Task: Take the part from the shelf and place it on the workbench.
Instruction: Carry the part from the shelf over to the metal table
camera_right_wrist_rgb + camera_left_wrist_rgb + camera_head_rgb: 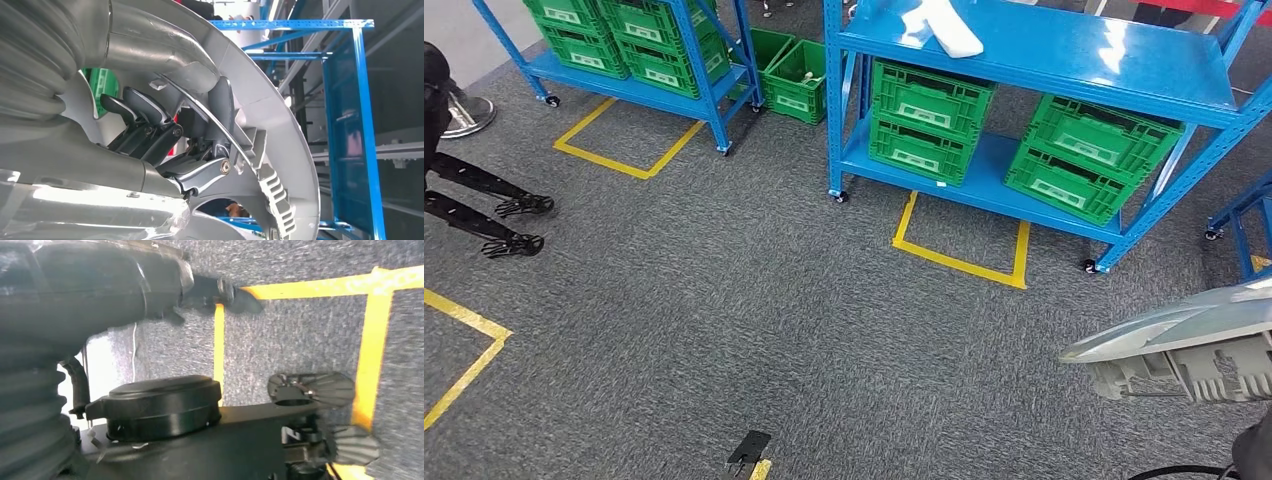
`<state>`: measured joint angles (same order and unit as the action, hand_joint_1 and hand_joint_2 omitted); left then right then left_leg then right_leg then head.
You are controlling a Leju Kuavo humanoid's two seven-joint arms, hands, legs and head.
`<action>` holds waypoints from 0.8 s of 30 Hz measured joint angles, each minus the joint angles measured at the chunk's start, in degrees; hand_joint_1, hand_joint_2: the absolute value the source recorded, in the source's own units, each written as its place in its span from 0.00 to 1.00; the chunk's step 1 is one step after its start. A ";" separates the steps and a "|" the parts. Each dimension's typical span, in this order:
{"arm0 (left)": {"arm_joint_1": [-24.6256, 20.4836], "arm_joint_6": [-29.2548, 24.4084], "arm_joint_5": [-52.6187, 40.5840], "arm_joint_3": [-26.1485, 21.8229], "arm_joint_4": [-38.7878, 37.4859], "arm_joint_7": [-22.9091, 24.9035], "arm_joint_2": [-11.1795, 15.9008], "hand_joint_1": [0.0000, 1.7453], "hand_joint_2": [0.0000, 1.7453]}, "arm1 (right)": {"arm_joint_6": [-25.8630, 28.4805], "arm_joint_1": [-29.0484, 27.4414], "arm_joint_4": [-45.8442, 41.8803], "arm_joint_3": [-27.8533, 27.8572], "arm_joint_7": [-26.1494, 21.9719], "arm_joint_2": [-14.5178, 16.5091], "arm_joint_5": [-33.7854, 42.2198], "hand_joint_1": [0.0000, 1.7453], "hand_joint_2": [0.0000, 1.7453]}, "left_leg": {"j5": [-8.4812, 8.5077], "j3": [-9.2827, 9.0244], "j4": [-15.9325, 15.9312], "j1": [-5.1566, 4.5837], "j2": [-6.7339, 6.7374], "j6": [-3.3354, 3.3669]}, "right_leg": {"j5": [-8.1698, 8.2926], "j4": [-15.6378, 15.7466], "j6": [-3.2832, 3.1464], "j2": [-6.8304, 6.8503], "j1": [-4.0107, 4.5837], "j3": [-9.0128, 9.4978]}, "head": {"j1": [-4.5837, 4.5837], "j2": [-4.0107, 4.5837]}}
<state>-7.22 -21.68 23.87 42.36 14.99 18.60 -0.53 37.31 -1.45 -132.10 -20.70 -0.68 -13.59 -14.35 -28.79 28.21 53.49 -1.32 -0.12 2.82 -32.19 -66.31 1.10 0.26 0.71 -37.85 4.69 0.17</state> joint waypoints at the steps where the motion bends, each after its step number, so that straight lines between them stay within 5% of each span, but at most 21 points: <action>1: 0.05 0.11 -0.16 0.31 -0.02 0.00 0.07 0.00 1.00 | 0.00 -0.04 0.12 -0.02 0.04 0.03 -0.09 1.00 1.00 | 0.37 0.48 0.08 0.03 -0.17 -0.09 | -1.92 -3.85 0.36 -0.01 -0.32 -1.16 | -0.05 0.00; 3: 0.22 0.28 -0.42 0.84 -0.09 -0.01 0.16 0.00 1.00 | 0.00 -0.14 0.41 -0.07 0.20 0.14 -0.10 1.00 1.00 | 0.93 1.37 0.37 0.14 -0.52 -0.38 | -2.67 -6.49 0.84 -0.02 -0.83 -0.99 | -0.05 0.00; 6: 0.34 0.46 -0.61 1.21 -0.13 -0.01 0.18 0.00 1.00 | 0.00 -0.18 0.61 -0.10 0.48 0.37 -0.12 1.00 1.00 | 1.26 2.08 1.07 0.37 -1.07 -0.86 | 1.66 4.42 1.35 -0.75 -1.50 6.21 | -0.06 0.00; 8: 0.25 0.56 -0.69 1.47 -0.13 -0.04 0.22 0.00 1.00 | 0.00 -0.19 0.66 -0.11 0.56 0.48 -0.26 1.00 1.00 | 1.36 2.67 1.70 0.24 -1.29 -1.35 | 2.80 10.16 1.05 -1.68 -1.64 9.36 | -0.13 0.00; 13: 0.26 0.72 -0.75 2.39 -0.18 -0.09 0.45 0.00 1.00 | 0.00 -0.35 0.66 -0.16 1.05 0.92 -1.03 1.00 1.00 | 1.34 3.56 2.36 0.00 -1.27 0.55 | 2.90 11.04 -0.25 -1.65 -1.35 9.17 | -0.17 0.00; 17: 0.26 0.72 -0.84 3.16 -0.21 -0.09 0.55 0.00 1.00 | 0.00 -0.34 0.68 -0.16 1.19 1.17 -1.11 1.00 1.00 | 1.61 3.54 2.26 0.35 -0.98 -0.17 | 2.98 10.96 -0.88 -1.66 -0.92 9.15 | -0.16 0.00; 21: 0.26 0.72 -0.90 3.86 -0.22 -0.09 0.59 0.00 1.00 | 0.00 -0.31 0.79 -0.20 1.23 1.41 -1.03 1.00 1.00 | 1.60 3.53 2.17 0.75 -0.82 -2.07 | 2.91 10.88 -1.22 -1.67 -0.62 9.14 | -0.18 0.00; 24: 0.26 0.72 -0.89 4.15 -0.22 -0.09 0.62 0.00 1.00 | 0.00 -0.28 0.94 -0.29 1.39 1.50 -1.11 1.00 1.00 | 1.58 3.55 2.15 0.76 -0.72 -2.23 | 2.90 10.87 -1.25 -1.70 -0.64 9.14 | -0.18 0.00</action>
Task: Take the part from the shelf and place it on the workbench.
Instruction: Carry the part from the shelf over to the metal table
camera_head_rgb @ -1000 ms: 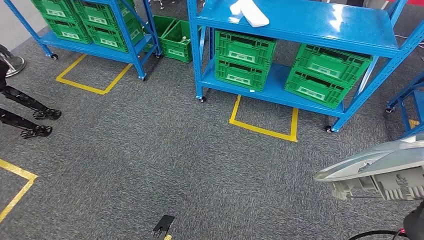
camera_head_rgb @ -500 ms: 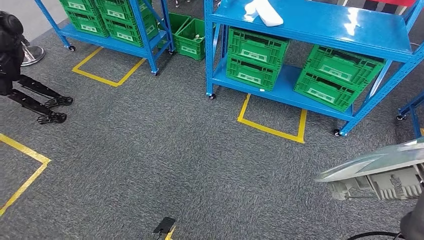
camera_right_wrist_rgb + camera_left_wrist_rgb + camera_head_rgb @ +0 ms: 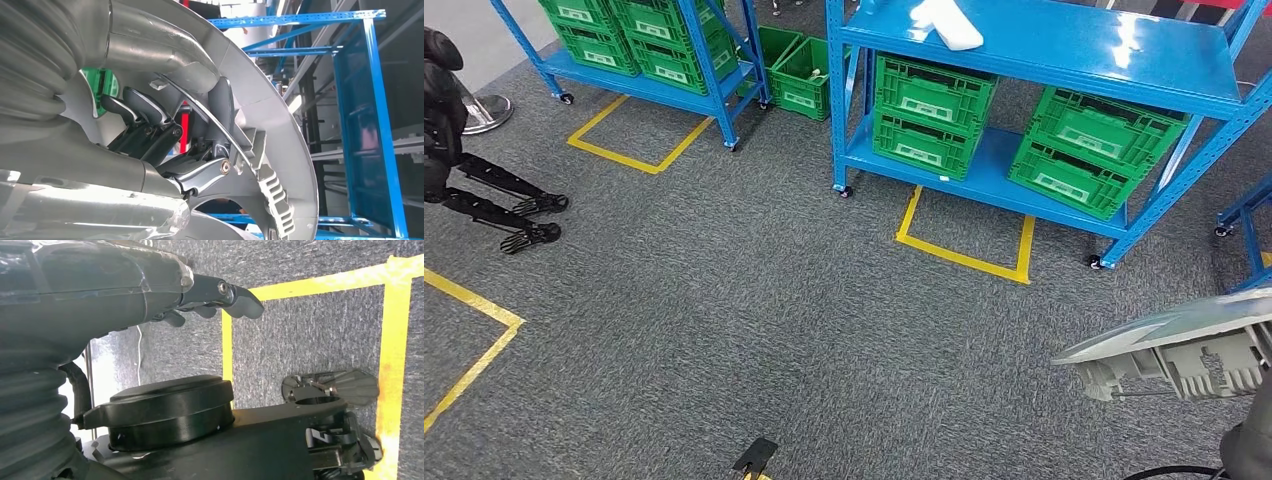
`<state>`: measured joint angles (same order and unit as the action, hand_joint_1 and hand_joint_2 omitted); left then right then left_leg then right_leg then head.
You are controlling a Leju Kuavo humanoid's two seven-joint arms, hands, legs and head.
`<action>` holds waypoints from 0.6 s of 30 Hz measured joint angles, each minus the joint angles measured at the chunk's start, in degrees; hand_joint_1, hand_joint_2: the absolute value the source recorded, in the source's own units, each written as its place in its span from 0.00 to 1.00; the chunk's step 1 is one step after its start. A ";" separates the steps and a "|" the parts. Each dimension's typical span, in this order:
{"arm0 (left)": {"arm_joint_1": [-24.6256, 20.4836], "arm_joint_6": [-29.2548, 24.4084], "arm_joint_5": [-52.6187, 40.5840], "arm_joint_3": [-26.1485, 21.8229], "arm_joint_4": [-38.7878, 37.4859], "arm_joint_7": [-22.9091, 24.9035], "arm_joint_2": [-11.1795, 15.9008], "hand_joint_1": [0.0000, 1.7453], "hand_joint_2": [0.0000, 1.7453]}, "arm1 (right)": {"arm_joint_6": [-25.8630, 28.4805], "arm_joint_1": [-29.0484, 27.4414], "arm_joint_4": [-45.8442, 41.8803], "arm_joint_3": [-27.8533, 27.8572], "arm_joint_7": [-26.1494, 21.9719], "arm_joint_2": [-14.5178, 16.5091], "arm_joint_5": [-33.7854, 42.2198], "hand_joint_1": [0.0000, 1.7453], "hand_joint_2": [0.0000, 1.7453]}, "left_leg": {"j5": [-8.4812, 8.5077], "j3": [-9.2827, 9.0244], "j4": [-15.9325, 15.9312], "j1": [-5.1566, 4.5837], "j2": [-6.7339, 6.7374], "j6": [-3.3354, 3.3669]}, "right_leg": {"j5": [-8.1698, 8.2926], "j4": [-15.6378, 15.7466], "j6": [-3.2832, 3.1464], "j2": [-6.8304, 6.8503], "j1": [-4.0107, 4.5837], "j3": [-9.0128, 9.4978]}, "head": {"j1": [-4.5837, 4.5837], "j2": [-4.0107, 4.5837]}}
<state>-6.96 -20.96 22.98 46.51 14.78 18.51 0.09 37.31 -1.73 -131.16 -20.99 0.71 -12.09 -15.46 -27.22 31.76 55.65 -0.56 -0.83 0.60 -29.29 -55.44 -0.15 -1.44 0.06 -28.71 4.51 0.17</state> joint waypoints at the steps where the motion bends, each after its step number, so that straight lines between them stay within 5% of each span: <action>1: 0.00 0.00 0.01 0.10 0.00 0.00 0.01 0.00 1.00 | 0.00 0.01 0.01 -0.04 0.15 0.05 -0.09 1.00 1.00 | -0.01 0.01 0.00 -0.02 0.03 -0.01 | 0.00 0.01 0.00 0.00 -0.02 0.00 | 0.00 0.00; 8: 0.00 0.01 0.11 1.05 0.00 0.01 0.04 0.00 1.00 | 0.00 0.54 -0.02 -0.39 0.40 0.23 0.02 1.00 1.00 | 0.20 -0.48 -0.96 0.19 0.20 1.18 | -0.64 0.00 1.04 0.21 -0.13 0.09 | -0.04 0.00; 10: 0.01 -0.01 0.24 1.08 0.00 0.01 0.04 0.00 1.00 | 0.00 0.65 0.05 -0.55 0.34 0.29 0.57 1.00 1.00 | 0.58 -1.03 -1.66 0.64 0.18 1.25 | -3.66 -4.95 1.54 0.62 -0.25 -2.21 | -0.31 0.00; 12: 0.07 -0.04 0.38 1.11 -0.01 0.00 0.05 0.00 1.00 | 0.00 0.62 0.33 -0.71 0.31 0.36 1.39 1.00 1.00 | 0.57 -1.03 -1.70 0.66 0.20 1.27 | -7.19 -12.93 2.17 0.97 -0.51 -6.39 | -0.59 0.00; 13: 0.13 -0.07 0.45 1.12 -0.01 0.00 0.05 0.00 1.00 | 0.00 0.55 0.54 -0.78 0.31 0.40 1.79 1.00 1.00 | 0.53 -1.02 -1.68 0.66 0.11 1.21 | -7.74 -15.59 2.40 1.05 -0.66 -7.95 | -0.62 0.00; 14: 0.19 -0.09 0.51 1.14 -0.02 0.00 0.05 0.00 1.00 | 0.00 0.48 0.76 -0.85 0.29 0.42 2.08 1.00 1.00 | 0.46 -1.05 -1.64 0.67 -0.11 1.10 | -7.05 -16.18 2.55 1.09 -0.80 -8.55 | -0.62 0.00; 16: 0.25 -0.11 0.62 1.19 -0.02 0.00 0.01 0.00 1.00 | 0.00 0.39 1.05 -0.95 0.22 0.44 2.33 1.00 1.00 | 0.19 -1.26 -1.39 0.79 -1.03 0.69 | -2.40 -10.56 2.78 0.59 -1.21 -6.40 | -0.62 0.00; 18: 0.11 -0.13 0.68 1.35 -0.03 0.00 -0.03 0.00 1.00 | 0.00 0.24 1.18 -0.99 0.02 0.45 2.31 1.00 1.00 | -0.15 -1.03 -0.80 0.94 -2.35 -0.01 | 1.02 -2.86 2.93 -2.65 -1.85 -2.93 | -0.60 0.00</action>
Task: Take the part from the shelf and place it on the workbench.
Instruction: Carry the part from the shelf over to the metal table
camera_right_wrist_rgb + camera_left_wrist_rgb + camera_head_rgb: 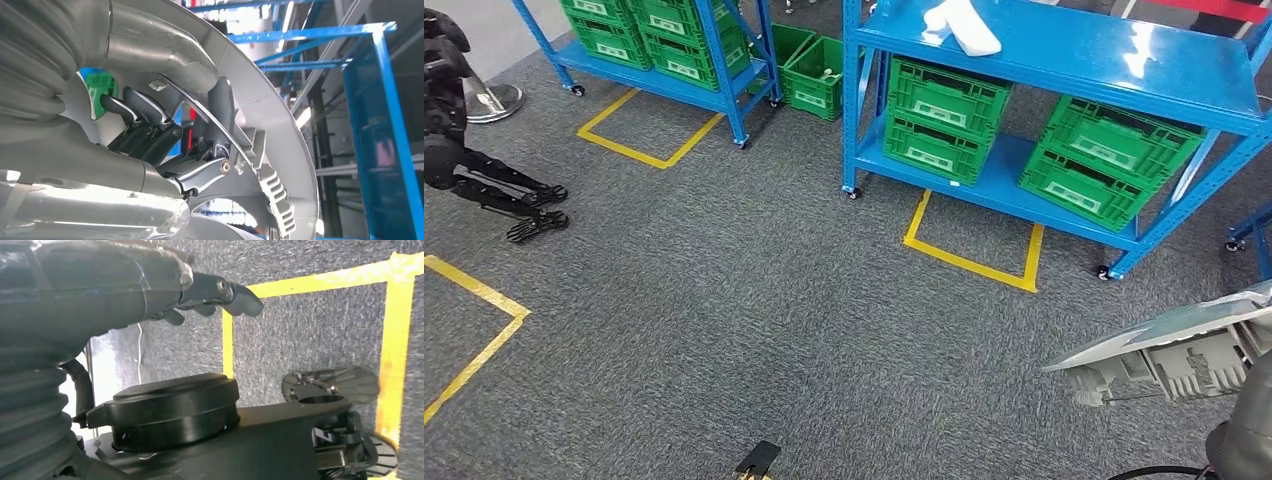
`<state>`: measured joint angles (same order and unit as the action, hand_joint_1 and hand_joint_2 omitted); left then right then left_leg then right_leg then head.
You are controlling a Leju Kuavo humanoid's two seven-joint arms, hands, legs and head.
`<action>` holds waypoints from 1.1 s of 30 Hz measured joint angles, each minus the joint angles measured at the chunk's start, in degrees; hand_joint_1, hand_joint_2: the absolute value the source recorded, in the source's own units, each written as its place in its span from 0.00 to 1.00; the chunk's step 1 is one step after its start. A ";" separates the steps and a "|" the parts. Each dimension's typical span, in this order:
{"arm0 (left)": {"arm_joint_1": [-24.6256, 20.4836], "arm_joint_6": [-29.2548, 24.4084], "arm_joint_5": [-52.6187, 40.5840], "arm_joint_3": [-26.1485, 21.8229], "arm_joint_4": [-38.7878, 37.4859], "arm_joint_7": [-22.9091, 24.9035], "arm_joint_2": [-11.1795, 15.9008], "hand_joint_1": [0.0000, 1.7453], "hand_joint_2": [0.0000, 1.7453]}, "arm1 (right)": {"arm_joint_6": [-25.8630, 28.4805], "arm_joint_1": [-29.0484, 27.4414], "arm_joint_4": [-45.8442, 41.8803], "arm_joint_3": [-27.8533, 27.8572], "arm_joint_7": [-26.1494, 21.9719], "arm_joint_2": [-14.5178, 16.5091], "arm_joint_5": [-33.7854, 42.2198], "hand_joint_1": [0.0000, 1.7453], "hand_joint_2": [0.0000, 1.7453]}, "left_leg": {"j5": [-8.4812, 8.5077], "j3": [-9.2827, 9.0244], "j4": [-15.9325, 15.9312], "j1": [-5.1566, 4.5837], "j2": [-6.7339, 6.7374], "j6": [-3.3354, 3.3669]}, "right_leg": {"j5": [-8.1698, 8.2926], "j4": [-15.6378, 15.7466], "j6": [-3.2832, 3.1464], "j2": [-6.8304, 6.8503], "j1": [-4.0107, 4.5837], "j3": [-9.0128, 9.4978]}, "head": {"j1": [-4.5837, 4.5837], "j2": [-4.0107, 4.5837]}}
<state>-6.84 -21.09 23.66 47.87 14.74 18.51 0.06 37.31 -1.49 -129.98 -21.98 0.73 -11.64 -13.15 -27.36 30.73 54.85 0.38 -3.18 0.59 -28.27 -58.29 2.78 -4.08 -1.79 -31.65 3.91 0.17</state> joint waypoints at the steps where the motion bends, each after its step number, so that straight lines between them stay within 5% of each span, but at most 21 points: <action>1: -0.17 -0.02 0.01 0.09 0.01 -0.01 -0.01 0.00 1.00 | 0.00 -0.18 0.04 -0.01 -0.15 0.00 -0.05 1.00 1.00 | -0.03 0.38 0.30 0.06 -0.78 -0.42 | 0.53 2.07 -0.14 -1.27 -0.17 0.96 | 0.04 0.00; 2: -0.33 -0.04 0.02 0.18 0.01 -0.01 0.01 0.00 1.00 | 0.00 -0.38 0.10 -0.02 -0.27 0.00 -0.15 1.00 1.00 | 0.05 0.83 0.49 0.15 -1.63 -0.82 | 0.18 2.57 -0.46 -1.94 -0.19 1.23 | 0.11 0.00; 4: -0.51 -0.08 0.02 0.39 0.03 -0.02 0.02 0.00 1.00 | 0.00 -0.61 0.18 -0.05 -0.38 -0.01 -0.47 1.00 1.00 | 0.29 1.57 0.73 0.37 -3.20 -1.54 | 0.11 2.47 -1.41 -0.07 0.01 1.20 | 0.21 0.00; 6: -0.43 -0.15 0.03 0.64 0.02 -0.01 0.07 0.00 1.00 | 0.00 -0.58 0.16 -0.08 -0.32 -0.01 -0.96 1.00 1.00 | -0.75 2.80 2.58 0.24 -0.55 -2.01 | 0.11 2.65 -2.21 2.09 0.10 1.40 | 0.40 0.00; 8: -0.39 -0.22 0.06 0.82 0.01 0.01 0.11 0.00 1.00 | 0.00 -0.58 0.09 -0.06 -0.13 -0.03 -1.40 1.00 1.00 | -3.97 6.10 8.80 0.12 3.47 -2.26 | 0.02 2.68 -2.76 4.19 0.41 1.52 | 0.63 0.00; 10: -0.36 -0.26 0.09 1.03 0.01 0.00 0.11 0.00 1.00 | 0.00 -0.60 0.07 -0.03 0.16 -0.05 -1.63 1.00 1.00 | -6.85 10.17 16.50 0.28 3.93 -2.34 | -0.22 2.52 -3.10 6.16 0.77 1.51 | 0.70 0.00; 11: -0.30 -0.27 0.11 1.12 0.01 0.00 0.10 0.00 1.00 | 0.00 -0.59 0.08 -0.05 0.28 -0.05 -1.68 1.00 1.00 | -6.91 11.20 18.31 0.29 3.74 -2.26 | -0.37 2.42 -3.19 7.06 0.92 1.53 | 0.70 0.00; 13: -0.16 -0.35 0.13 1.18 0.01 0.00 0.11 0.00 1.00 | 0.00 -0.53 0.08 -0.13 0.39 -0.04 -1.70 1.00 1.00 | -3.90 9.51 14.90 0.14 4.02 -1.79 | -0.76 2.22 -3.20 8.62 1.20 1.78 | 0.68 0.00; 15: -0.13 -0.49 0.15 1.19 0.01 0.00 0.12 0.00 1.00 | 0.00 -0.36 0.07 -0.21 0.39 -0.04 -1.78 1.00 1.00 | -0.81 5.21 6.97 -0.52 7.31 -0.97 | -1.21 2.17 -2.96 9.84 1.50 2.30 | 0.68 0.00; 17: -0.18 -0.62 0.17 1.21 0.03 0.00 0.05 0.00 1.00 | 0.00 -0.13 -0.02 -0.25 0.40 -0.09 -1.87 1.00 1.00 | -0.24 3.15 2.94 -1.28 10.16 -0.20 | -1.59 2.13 -2.45 10.90 1.78 2.65 | 0.67 0.00; 20: -0.13 -0.71 0.20 1.30 0.03 0.00 -0.07 0.00 1.00 | 0.00 0.11 -0.13 -0.38 0.42 -0.13 -1.88 1.00 1.00 | -0.29 3.17 2.60 -1.48 8.38 0.53 | -2.09 2.32 -1.58 12.87 1.82 3.28 | 0.66 0.00; 21: -0.12 -0.73 0.20 1.36 0.03 0.00 -0.09 0.00 1.00 | 0.00 0.20 -0.16 -0.42 0.43 -0.13 -1.87 1.00 1.00 | -0.25 3.08 2.53 -1.34 7.38 0.77 | -2.67 1.98 -1.23 12.49 1.70 3.44 | 0.62 0.00; 23: -0.21 -0.82 0.20 1.49 0.04 -0.01 -0.22 0.00 1.00 | 0.00 0.33 -0.30 -0.46 0.43 -0.20 -1.89 1.00 1.00 | -0.12 2.90 2.43 -1.06 5.38 1.18 | -5.34 -1.88 -0.70 9.41 1.43 2.11 | 0.45 0.00; 24: -0.26 -0.85 0.20 1.56 0.05 -0.01 -0.33 0.00 1.00 | 0.00 0.36 -0.35 -0.48 0.43 -0.24 -1.90 1.00 1.00 | -0.11 2.89 2.44 -1.06 4.36 1.35 | -7.19 -5.63 -0.61 7.28 1.34 0.35 | 0.36 0.00; 26: -0.29 -0.87 0.19 1.90 0.05 0.00 -0.55 0.00 1.00 | 0.00 0.33 -0.38 -0.55 0.44 -0.32 -1.88 1.00 1.00 | -0.09 2.82 2.46 -1.24 2.28 1.59 | -9.23 -12.43 -0.72 5.09 1.38 -3.45 | 0.29 0.00; 28: -0.17 -0.87 0.19 2.37 0.04 0.00 -0.57 0.00 1.00 | 0.00 0.34 -0.38 -0.66 0.45 -0.33 -1.87 1.00 1.00 | -0.14 2.51 2.48 -1.48 0.23 1.69 | -6.88 -12.40 -1.13 4.26 1.45 -4.42 | 0.29 0.00; 31: -0.08 -0.87 0.20 2.57 0.02 0.00 -0.68 0.00 1.00 | 0.00 0.46 -0.39 -0.73 0.45 -0.35 -1.87 1.00 1.00 | -0.25 2.21 2.48 -1.50 -2.22 1.65 | -0.07 -3.03 -2.31 0.83 1.47 -1.66 | 0.28 0.00; 33: -0.08 -0.87 0.21 2.59 0.03 0.10 -0.89 0.00 1.00 | 0.00 0.54 -0.44 -0.82 0.46 -0.46 -1.87 1.00 1.00 | -0.10 2.73 2.47 -1.12 -3.38 1.31 | 1.07 -0.13 -3.00 -0.93 1.62 -0.90 | 0.18 0.00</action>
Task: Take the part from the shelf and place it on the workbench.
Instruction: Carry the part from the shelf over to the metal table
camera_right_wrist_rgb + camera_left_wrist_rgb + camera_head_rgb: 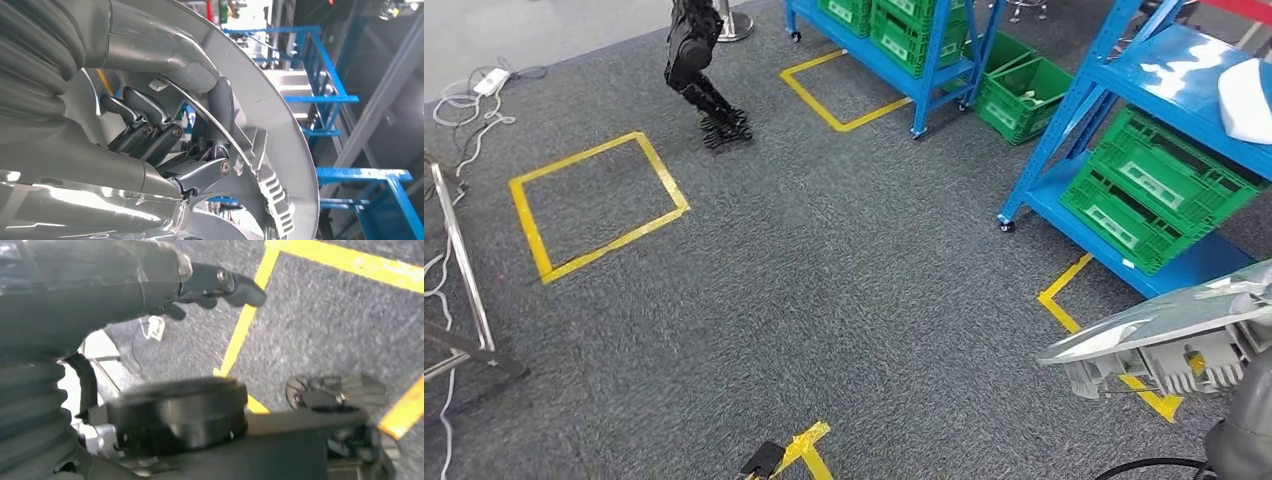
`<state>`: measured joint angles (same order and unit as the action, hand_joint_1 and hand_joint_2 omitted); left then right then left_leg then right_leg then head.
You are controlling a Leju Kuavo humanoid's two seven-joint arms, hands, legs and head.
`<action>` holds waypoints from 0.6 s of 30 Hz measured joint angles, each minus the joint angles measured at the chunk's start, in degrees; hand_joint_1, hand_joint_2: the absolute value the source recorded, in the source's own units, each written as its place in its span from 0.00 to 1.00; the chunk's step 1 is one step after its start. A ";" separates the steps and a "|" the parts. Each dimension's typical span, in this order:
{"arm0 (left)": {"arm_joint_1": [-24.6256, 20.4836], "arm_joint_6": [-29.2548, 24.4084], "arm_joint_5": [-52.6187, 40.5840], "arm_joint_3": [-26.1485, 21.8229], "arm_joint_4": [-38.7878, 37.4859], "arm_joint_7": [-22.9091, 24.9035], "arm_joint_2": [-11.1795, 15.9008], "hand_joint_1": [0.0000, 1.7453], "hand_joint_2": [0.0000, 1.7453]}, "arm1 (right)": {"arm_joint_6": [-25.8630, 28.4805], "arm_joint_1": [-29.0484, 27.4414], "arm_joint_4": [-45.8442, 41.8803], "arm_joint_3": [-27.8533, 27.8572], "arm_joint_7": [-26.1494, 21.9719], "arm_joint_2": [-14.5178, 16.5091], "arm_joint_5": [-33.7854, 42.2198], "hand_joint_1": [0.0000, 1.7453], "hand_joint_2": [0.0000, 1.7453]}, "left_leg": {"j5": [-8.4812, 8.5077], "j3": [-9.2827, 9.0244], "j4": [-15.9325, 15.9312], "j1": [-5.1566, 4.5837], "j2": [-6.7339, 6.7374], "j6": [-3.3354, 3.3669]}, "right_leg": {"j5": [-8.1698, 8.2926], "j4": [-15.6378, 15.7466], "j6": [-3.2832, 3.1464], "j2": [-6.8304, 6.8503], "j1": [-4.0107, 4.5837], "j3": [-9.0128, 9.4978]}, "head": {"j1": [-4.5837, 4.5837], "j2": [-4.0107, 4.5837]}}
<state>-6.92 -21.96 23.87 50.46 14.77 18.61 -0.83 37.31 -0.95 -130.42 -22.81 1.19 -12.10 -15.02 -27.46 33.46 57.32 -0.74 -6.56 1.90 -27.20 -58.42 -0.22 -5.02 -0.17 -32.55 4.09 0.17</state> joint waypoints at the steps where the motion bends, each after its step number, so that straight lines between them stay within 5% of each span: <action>1: 0.03 0.03 0.04 0.02 0.01 0.08 -0.07 0.00 1.00 | 0.00 0.05 -0.03 -0.08 0.01 -0.07 -0.04 1.00 1.00 | 0.14 0.25 -0.04 0.11 -0.63 -0.30 | 0.00 0.57 -0.24 0.40 0.12 0.18 | -0.06 0.00; 2: 0.10 0.07 0.08 0.04 0.01 0.16 -0.11 0.00 1.00 | 0.00 0.14 -0.10 -0.16 0.01 -0.13 -0.16 1.00 1.00 | 0.12 0.43 -0.05 0.13 -0.72 -0.52 | -0.13 1.47 -0.40 1.20 0.08 0.66 | -0.13 0.00; 4: 0.17 0.15 0.14 0.07 0.00 0.32 -0.08 0.00 1.00 | 0.00 0.17 -0.21 -0.29 0.07 -0.15 -0.59 1.00 1.00 | -0.92 1.19 1.26 -0.17 2.39 -1.15 | -0.21 3.35 -0.58 2.71 -0.19 1.89 | -0.05 0.00; 6: 0.04 0.18 0.14 0.09 -0.01 0.40 -0.02 0.00 1.00 | 0.00 0.07 -0.27 -0.33 0.25 -0.16 -1.20 1.00 1.00 | -3.75 4.04 6.64 0.16 6.15 -2.04 | -0.36 4.09 -0.65 4.26 -0.34 2.72 | 0.13 0.00; 8: -0.04 0.11 0.24 0.18 -0.03 0.40 0.01 0.00 1.00 | 0.00 0.04 -0.29 -0.38 0.62 -0.24 -1.64 1.00 1.00 | -5.89 7.71 13.00 1.15 6.65 -2.93 | -0.76 3.93 -0.56 5.91 -0.46 3.01 | 0.21 0.00; 10: 0.02 -0.24 0.60 0.32 -0.08 0.40 0.09 0.00 1.00 | 0.00 0.26 -0.29 -0.61 0.88 -0.40 -1.28 1.00 1.00 | -4.38 8.32 13.26 1.87 7.03 -3.73 | -1.33 3.54 -0.05 7.43 -0.79 3.24 | 0.20 0.00; 12: -0.01 -0.92 1.27 0.40 -0.15 0.40 0.34 0.00 1.00 | -0.01 1.28 -0.26 -1.24 0.68 -0.53 0.02 1.00 1.00 | -0.99 5.36 7.32 2.11 9.34 -4.48 | -2.15 2.70 0.78 8.67 -1.25 3.40 | 0.20 0.00; 15: -0.22 -2.50 3.62 0.38 -0.20 0.40 0.75 0.00 1.00 | -0.14 4.05 0.15 -3.07 -1.30 -0.85 2.81 1.00 1.00 | 0.15 2.86 2.31 1.63 13.13 -3.58 | -3.35 1.54 2.14 9.82 -1.20 3.55 | 0.24 0.00; 18: -0.25 -3.74 8.26 -0.04 -0.28 0.40 1.11 0.00 1.00 | -0.72 7.96 0.97 -5.98 -5.33 -1.36 5.60 1.00 1.00 | 0.12 3.16 2.38 1.39 11.40 -1.94 | -3.85 1.69 2.93 10.40 -1.44 3.96 | 0.17 0.00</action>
<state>-7.18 -25.71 32.14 50.41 14.49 19.02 0.28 36.59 7.00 -129.44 -28.79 -4.14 -13.46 -9.42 -27.34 36.63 59.70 0.65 4.84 -0.04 -31.05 -56.73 2.70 5.38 -1.61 -28.59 4.26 0.17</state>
